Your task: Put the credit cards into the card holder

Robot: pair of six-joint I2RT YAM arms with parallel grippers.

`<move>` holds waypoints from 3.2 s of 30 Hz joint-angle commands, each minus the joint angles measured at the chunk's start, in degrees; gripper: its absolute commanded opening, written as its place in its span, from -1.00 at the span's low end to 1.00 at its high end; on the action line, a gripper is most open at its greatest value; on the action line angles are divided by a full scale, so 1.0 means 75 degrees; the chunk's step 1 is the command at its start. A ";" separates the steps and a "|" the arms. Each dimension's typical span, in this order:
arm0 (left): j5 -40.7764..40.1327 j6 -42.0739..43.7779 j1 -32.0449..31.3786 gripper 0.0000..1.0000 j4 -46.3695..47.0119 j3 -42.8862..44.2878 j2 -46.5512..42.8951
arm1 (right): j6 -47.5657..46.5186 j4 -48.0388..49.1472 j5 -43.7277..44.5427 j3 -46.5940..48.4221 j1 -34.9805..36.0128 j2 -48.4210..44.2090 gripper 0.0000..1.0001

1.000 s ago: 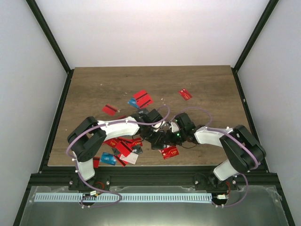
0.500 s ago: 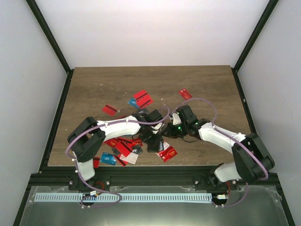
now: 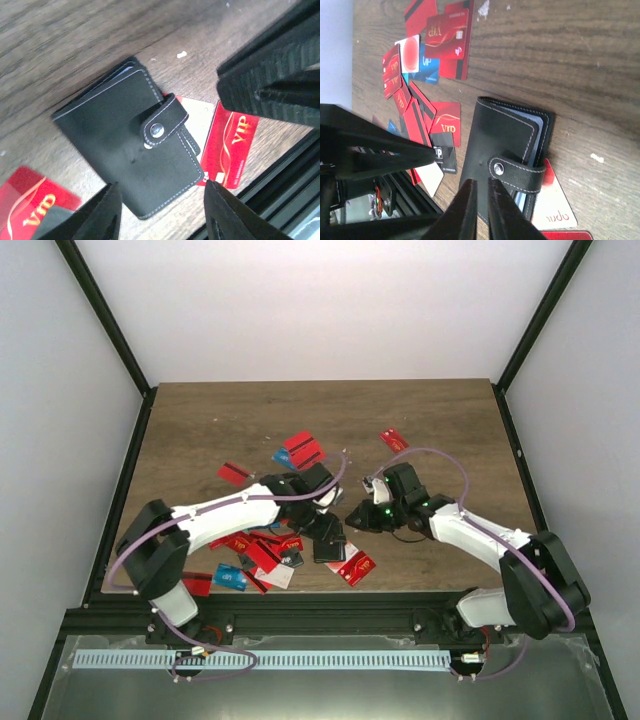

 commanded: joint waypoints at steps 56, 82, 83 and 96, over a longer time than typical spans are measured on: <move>0.0648 -0.0342 0.0583 -0.67 0.1959 -0.1732 0.0187 | -0.0348 -0.0182 0.0477 0.0800 0.0925 0.1427 -0.77; 0.0719 -0.0310 0.0568 -0.72 0.1941 -0.1675 0.0257 | -0.0288 0.0366 0.0204 0.0482 0.0968 0.2000 -0.73; 0.0719 -0.0314 0.0567 -0.72 0.1947 -0.1673 0.0257 | -0.0280 0.0368 0.0199 0.0477 0.0987 0.2011 -0.73; 0.0737 -0.0289 0.0572 -0.73 0.1929 -0.1643 0.0333 | -0.0398 0.0221 0.0259 0.0393 0.1136 0.2218 -0.73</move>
